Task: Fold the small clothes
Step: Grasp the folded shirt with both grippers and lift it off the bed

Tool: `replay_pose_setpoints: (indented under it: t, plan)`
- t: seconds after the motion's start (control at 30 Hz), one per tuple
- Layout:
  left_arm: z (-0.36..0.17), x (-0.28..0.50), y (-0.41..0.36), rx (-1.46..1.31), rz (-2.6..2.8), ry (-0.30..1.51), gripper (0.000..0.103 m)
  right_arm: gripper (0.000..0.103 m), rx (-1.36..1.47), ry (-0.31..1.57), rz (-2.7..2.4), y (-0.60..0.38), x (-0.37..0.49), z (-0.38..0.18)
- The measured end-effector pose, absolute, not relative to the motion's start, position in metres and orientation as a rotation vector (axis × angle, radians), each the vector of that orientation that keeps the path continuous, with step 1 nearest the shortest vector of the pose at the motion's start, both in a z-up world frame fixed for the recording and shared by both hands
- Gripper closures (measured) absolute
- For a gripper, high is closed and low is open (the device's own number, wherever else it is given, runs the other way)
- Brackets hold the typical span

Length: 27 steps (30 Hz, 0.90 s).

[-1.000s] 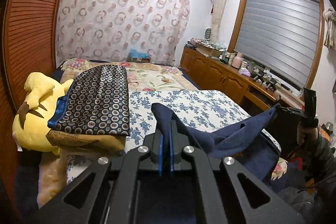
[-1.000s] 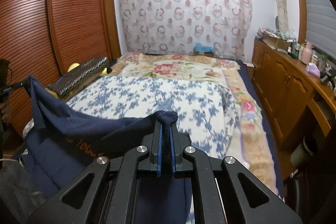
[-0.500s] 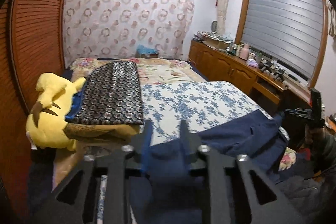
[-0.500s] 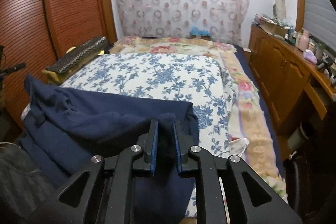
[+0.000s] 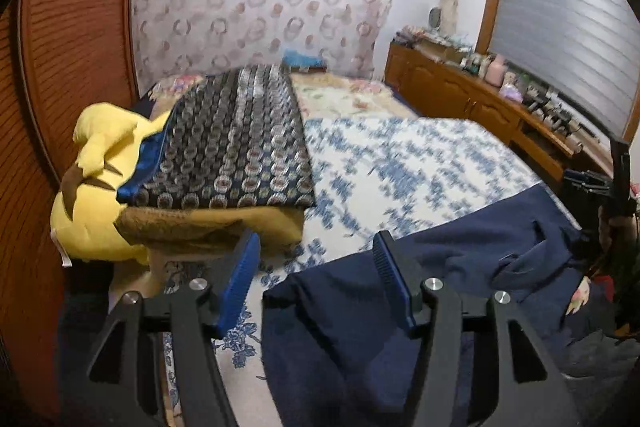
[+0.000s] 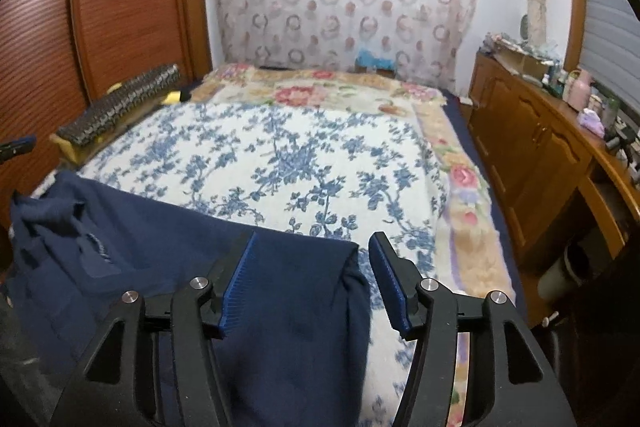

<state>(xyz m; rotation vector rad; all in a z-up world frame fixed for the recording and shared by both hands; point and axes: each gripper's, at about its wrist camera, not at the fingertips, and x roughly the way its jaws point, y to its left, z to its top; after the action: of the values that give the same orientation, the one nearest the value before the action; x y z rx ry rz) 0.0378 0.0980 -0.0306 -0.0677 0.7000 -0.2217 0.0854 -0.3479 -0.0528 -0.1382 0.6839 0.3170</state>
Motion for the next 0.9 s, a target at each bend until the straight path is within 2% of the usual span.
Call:
replay_pose_setpoints:
  t: [0.33, 0.77, 0.83, 0.9]
  plan:
    - [-0.08, 0.074, 0.103, -0.03, -0.215, 0.867, 0.045, 0.039, -0.137, 0.828, 0.261, -0.357, 0.128, -0.098]
    - [-0.098, 0.07, 0.096, -0.025, -0.217, 0.917, 0.045, 0.039, -0.117, 0.871, 0.319, -0.355, 0.134, -0.107]
    - [-0.098, 0.068, 0.095, -0.033, -0.214, 0.909, 0.057, 0.038, -0.125, 0.878, 0.339, -0.351, 0.133, -0.107]
    - [-0.098, 0.066, 0.091, -0.027, -0.226, 0.906, 0.062, 0.038, -0.152, 0.887, 0.336, -0.346, 0.132, -0.108]
